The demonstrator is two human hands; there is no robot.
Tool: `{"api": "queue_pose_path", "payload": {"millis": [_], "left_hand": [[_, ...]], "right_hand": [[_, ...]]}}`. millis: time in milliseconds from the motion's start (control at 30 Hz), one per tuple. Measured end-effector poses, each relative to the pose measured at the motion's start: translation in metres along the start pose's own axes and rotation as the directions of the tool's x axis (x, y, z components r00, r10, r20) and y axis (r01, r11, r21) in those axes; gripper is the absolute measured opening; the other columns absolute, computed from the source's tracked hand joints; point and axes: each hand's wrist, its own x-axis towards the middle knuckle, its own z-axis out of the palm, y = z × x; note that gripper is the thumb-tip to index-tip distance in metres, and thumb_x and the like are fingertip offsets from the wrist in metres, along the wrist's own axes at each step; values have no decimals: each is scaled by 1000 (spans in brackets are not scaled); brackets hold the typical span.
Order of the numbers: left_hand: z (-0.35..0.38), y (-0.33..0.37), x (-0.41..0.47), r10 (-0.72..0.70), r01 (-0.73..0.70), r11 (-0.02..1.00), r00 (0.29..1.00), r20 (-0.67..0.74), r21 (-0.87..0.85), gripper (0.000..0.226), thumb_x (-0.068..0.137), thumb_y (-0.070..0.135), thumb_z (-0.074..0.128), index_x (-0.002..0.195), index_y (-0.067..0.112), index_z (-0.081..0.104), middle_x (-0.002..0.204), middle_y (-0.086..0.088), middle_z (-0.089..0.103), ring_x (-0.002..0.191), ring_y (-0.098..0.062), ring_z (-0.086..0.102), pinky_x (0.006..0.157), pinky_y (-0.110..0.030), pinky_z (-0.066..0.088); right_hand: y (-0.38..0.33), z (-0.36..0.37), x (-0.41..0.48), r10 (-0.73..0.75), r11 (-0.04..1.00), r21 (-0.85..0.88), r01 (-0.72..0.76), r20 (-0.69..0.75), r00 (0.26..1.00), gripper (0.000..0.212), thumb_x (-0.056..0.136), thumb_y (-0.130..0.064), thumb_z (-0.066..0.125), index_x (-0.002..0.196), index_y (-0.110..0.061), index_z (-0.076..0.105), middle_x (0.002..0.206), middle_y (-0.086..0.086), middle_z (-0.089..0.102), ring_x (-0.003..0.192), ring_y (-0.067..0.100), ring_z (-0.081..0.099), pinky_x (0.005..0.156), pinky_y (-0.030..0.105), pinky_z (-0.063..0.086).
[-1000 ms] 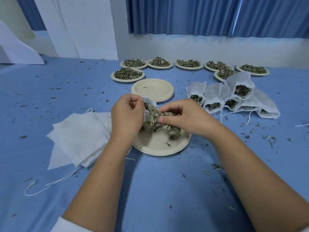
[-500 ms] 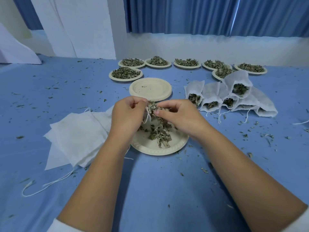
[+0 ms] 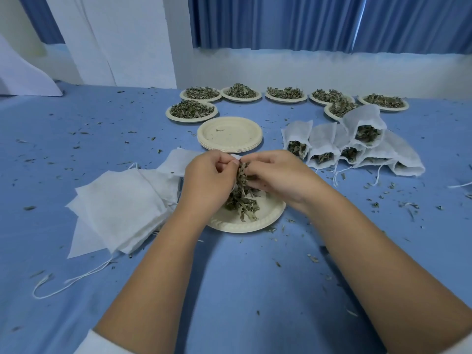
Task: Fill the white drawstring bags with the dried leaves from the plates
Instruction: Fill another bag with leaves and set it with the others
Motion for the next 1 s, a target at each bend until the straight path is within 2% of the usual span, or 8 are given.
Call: {"api": "queue_pose_path", "payload": {"millis": [100, 233, 400, 500, 667, 800, 900, 1000], "left_hand": [[0, 0, 1, -20, 19, 999, 1000, -15, -33, 15, 92, 21, 63, 79, 24, 68, 62, 9, 63, 48, 3, 50, 55, -16, 41], [0, 1, 0, -22, 21, 999, 999, -25, -50, 14, 92, 22, 63, 79, 23, 68, 60, 9, 61, 48, 3, 51, 54, -15, 42], [1, 2, 0, -17, 17, 999, 1000, -1, -34, 12, 91, 21, 62, 82, 22, 70, 63, 9, 62, 54, -3, 54, 59, -22, 42], [-2, 1, 1, -51, 48, 994, 998, -27, -98, 14, 92, 20, 61, 81, 19, 69, 55, 9, 60, 51, -7, 52, 61, -28, 43], [-9, 6, 1, -117, 103, 966, 992, -43, -238, 15, 91, 16, 60, 78, 19, 67, 48, 11, 54, 45, -6, 47, 54, -23, 40], [-14, 11, 0, -148, 140, 947, 989, -5, -289, 14, 93, 18, 59, 85, 19, 70, 59, 6, 59, 54, -10, 52, 59, -26, 46], [-17, 12, 0, -162, 155, 928, 987, 7, -337, 14, 94, 18, 58, 87, 18, 70, 77, -11, 62, 70, -24, 57, 70, -35, 49], [-20, 13, 1, -194, 201, 910, 979, 57, -363, 14, 95, 19, 57, 91, 17, 71, 93, -18, 70, 88, -37, 66, 88, -45, 55]], "right_hand": [[3, 5, 3, 32, 994, 109, -18, -130, 991, 16, 87, -1, 65, 99, -12, 64, 102, 10, 65, 77, 8, 67, 68, 15, 57], [8, 13, 4, -9, 980, 192, 55, -233, 972, 17, 84, 2, 72, 88, -9, 60, 85, 8, 63, 71, 13, 65, 63, 16, 56], [16, 26, 2, -187, 980, -123, 153, -347, 919, 9, 81, -4, 73, 86, -11, 75, 78, 3, 74, 72, 14, 70, 74, 28, 59], [15, 27, 0, -198, 979, -95, 178, -291, 936, 16, 86, -8, 65, 84, -18, 77, 78, 3, 75, 71, 7, 69, 71, 20, 55], [10, 19, 0, -77, 956, 263, 128, -194, 978, 16, 86, -1, 70, 85, -17, 75, 87, 2, 76, 79, 9, 71, 64, 17, 56], [12, 18, 4, -9, 979, 193, 57, -239, 971, 19, 74, -15, 84, 86, -20, 70, 82, -4, 72, 67, 2, 63, 52, 15, 46], [12, 20, 9, 51, 984, 178, -13, -213, 976, 31, 75, -22, 84, 100, -20, 66, 104, 3, 68, 78, 8, 63, 61, 19, 51], [11, 20, 10, 82, 928, 361, -87, 30, 996, 26, 87, -14, 72, 112, -11, 67, 109, 9, 72, 87, 15, 71, 78, 27, 59]]}}
